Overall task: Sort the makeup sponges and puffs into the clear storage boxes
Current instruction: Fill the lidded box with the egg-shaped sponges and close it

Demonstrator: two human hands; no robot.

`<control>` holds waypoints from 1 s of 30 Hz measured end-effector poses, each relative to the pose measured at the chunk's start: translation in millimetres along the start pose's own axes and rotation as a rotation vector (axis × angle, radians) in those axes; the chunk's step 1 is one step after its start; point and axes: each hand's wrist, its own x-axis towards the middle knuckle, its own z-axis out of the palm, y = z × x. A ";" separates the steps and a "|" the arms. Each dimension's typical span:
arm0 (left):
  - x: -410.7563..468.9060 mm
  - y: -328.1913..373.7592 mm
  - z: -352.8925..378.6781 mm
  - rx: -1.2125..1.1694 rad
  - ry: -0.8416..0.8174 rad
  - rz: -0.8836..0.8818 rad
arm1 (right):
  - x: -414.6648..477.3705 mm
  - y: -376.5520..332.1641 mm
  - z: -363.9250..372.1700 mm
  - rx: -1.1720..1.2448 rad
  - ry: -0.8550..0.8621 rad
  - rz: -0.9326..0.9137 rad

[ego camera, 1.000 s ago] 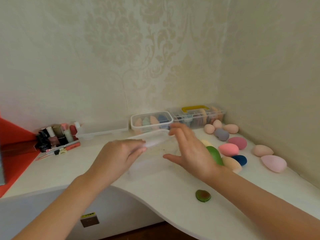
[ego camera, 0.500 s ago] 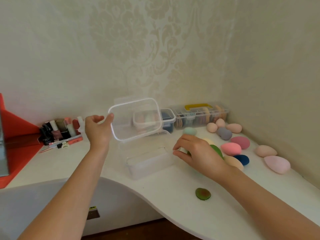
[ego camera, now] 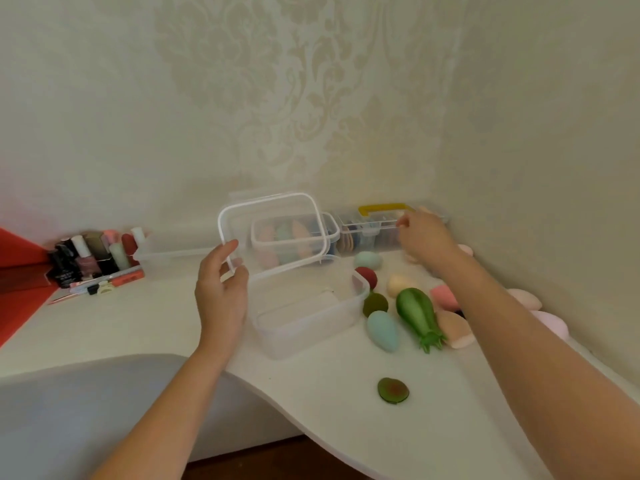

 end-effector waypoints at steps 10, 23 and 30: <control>-5.0 -7.3 2.2 -0.116 -0.070 -0.035 | 54.8 50.6 57.6 0.093 0.110 -0.046; -5.4 -5.4 0.5 -0.153 -0.088 -0.054 | 12.3 -20.9 -7.9 0.204 0.141 -0.080; -11.5 1.9 -0.9 -0.193 -0.164 -0.128 | -58.5 -93.7 -6.3 0.281 -0.486 -0.493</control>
